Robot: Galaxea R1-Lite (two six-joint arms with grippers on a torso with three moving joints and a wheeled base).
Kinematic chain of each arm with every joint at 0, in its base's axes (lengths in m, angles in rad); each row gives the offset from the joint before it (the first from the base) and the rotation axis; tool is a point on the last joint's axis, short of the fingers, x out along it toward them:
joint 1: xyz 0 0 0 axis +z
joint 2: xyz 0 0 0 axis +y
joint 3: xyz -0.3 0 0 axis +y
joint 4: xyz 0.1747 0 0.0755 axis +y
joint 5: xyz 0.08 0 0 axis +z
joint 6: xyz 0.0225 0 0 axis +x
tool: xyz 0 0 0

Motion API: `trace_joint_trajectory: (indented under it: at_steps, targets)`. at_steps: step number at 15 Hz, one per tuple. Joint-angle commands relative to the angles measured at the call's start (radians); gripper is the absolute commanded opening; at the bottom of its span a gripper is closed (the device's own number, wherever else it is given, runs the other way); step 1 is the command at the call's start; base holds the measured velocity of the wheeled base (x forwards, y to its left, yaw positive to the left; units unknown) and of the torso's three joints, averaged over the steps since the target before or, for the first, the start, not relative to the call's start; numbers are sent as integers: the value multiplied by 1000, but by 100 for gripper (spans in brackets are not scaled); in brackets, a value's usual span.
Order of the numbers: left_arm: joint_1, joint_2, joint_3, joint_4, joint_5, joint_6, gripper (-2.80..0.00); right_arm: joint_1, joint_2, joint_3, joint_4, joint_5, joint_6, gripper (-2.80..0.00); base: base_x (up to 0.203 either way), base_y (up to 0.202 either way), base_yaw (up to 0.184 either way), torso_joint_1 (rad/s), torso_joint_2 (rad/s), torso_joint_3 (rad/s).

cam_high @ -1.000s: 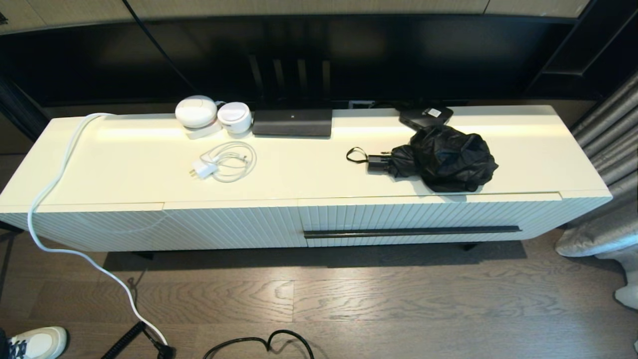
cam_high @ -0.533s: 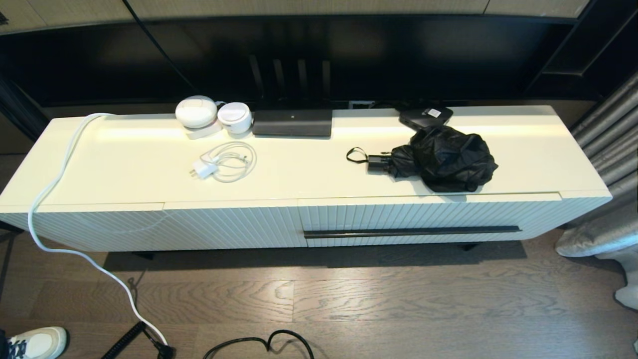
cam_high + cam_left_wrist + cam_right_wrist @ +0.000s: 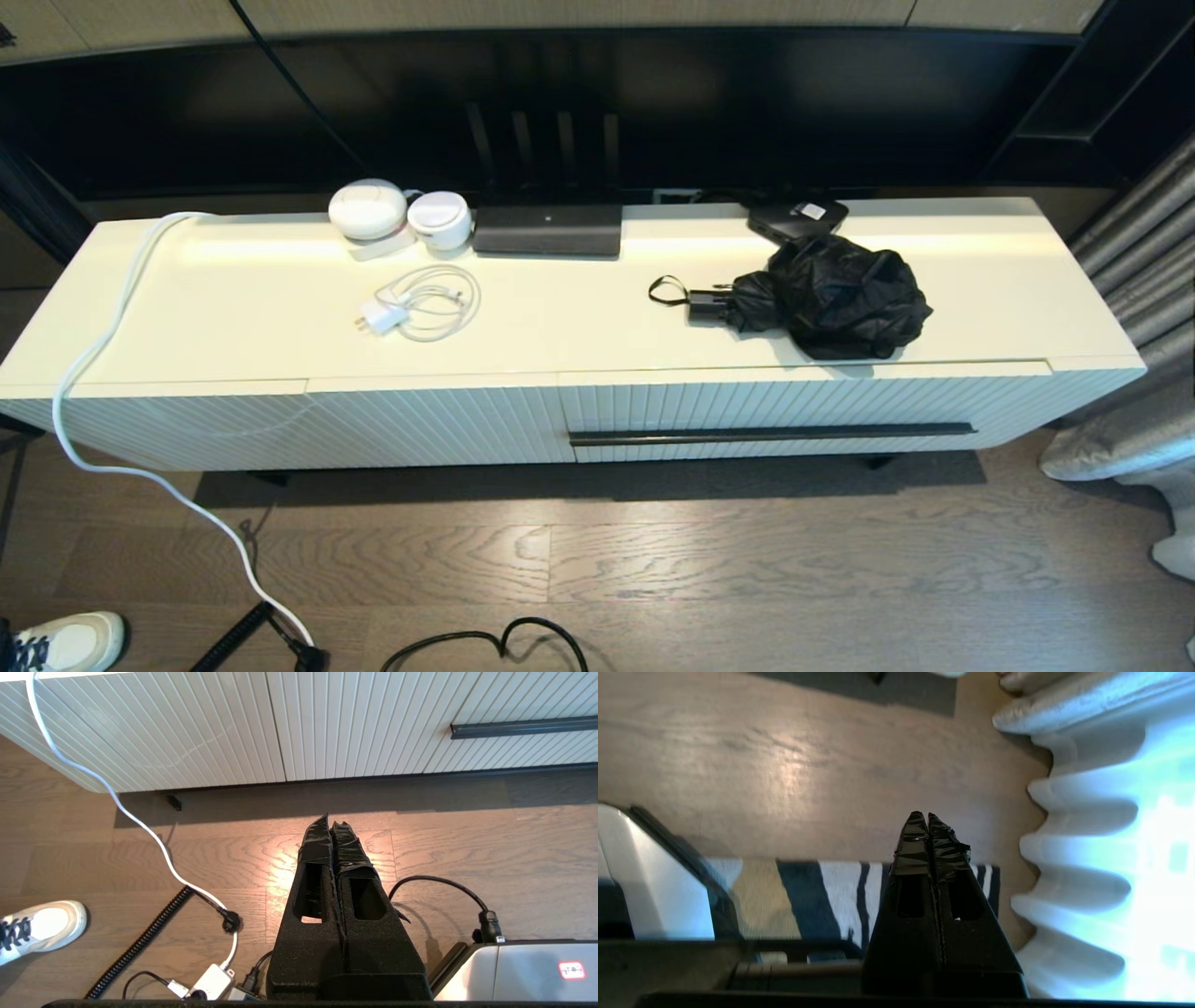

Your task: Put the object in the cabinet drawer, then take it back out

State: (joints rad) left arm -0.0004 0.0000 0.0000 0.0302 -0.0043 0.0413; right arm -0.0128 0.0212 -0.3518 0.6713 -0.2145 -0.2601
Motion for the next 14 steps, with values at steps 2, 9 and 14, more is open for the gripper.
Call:
trace_joint_trajectory:
  at_steps: [2,9,14]
  targets:
    - [0,-2,0,0,0,0,-280,0,-18,86,-192,-1,-4,-280,0,0,0,0,0,0]
    - [0,-1,0,0,0,0,-280,0,-17,329,-716,164,38,-280,0,0,0,0,0,0]
    - [0,-2,0,0,0,0,-280,0,-17,344,-654,253,156,-280,0,0,0,0,0,0]
